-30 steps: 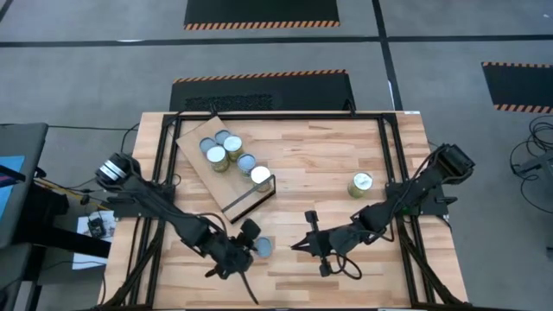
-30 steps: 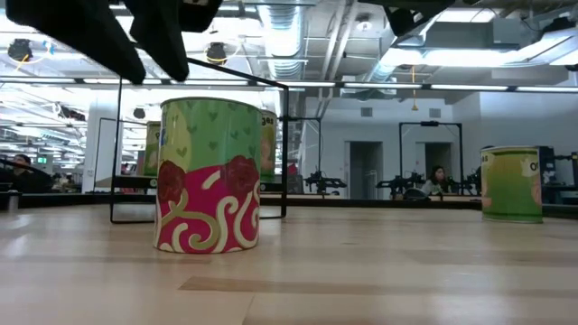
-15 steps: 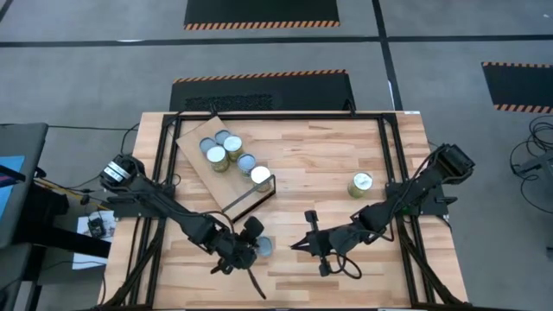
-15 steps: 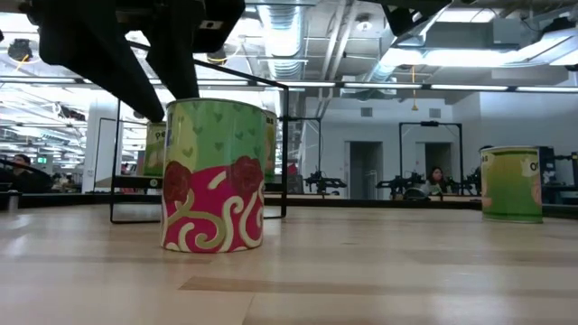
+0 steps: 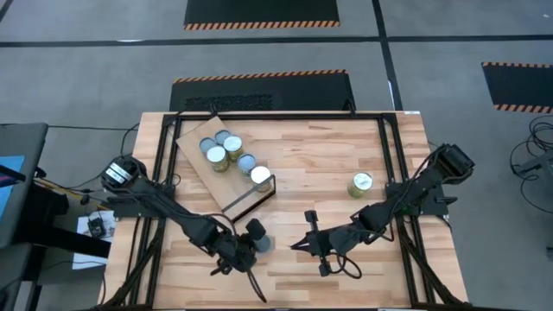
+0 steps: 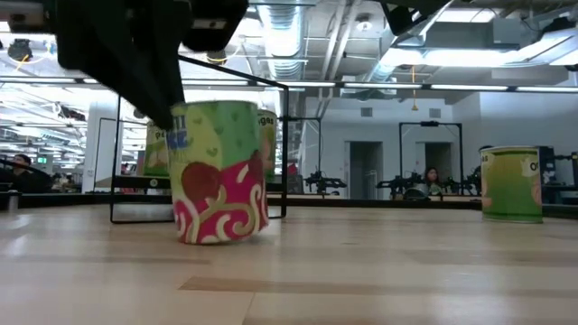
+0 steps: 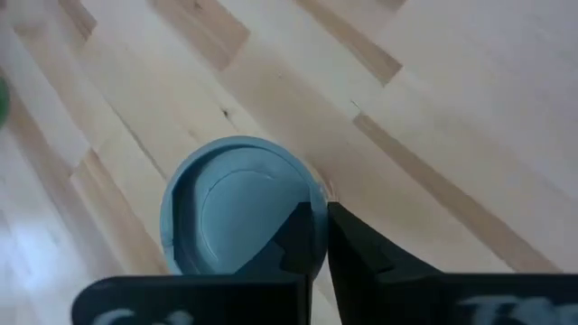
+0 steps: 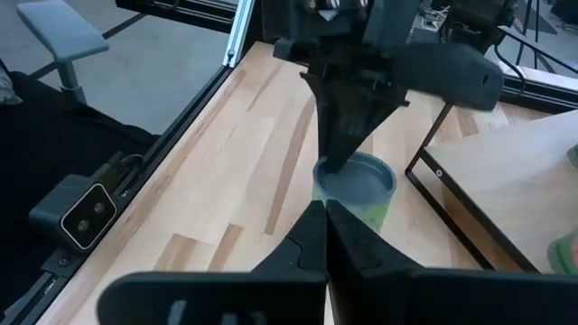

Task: Pick and place cans onto a shelf
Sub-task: Put the canned spaghetti sauce on the shelf

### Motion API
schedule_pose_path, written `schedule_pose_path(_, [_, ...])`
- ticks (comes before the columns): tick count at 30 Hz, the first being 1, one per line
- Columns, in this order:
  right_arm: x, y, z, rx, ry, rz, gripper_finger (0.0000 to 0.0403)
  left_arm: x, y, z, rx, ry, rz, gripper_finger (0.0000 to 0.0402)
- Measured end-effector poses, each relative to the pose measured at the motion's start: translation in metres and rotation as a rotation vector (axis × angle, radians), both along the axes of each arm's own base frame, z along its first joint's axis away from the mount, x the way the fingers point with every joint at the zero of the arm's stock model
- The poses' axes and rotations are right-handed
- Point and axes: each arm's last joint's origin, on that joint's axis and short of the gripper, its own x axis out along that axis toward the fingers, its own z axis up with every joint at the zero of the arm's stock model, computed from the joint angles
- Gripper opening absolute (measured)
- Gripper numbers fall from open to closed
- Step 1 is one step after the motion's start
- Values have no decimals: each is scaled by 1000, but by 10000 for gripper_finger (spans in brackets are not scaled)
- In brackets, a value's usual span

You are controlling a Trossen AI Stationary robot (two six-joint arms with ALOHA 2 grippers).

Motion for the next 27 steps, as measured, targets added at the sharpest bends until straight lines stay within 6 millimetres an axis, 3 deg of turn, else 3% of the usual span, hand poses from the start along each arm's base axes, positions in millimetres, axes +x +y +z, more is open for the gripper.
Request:
schedule_pose_path(7, [0, 0, 0, 0, 0, 0, 12, 6, -7, 47, 0, -18, -9, 4])
schedule_pose_path(13, [0, 0, 0, 1, 1, 3, 13, -11, 7, 124, -21, -103, 65, 6])
schedule_pose_path(19, [0, 0, 0, -1, 5, 4, 13, -57, 60, 195, -90, -223, 368, 6])
schedule_pose_path(23, [0, 0, 0, 0, 5, 4, 13, -89, 102, 215, -114, -258, 575, 6])
schedule_pose_path(27, [0, 0, 0, 1, 2, 3, 13, -109, 134, 219, -97, -235, 715, 6])
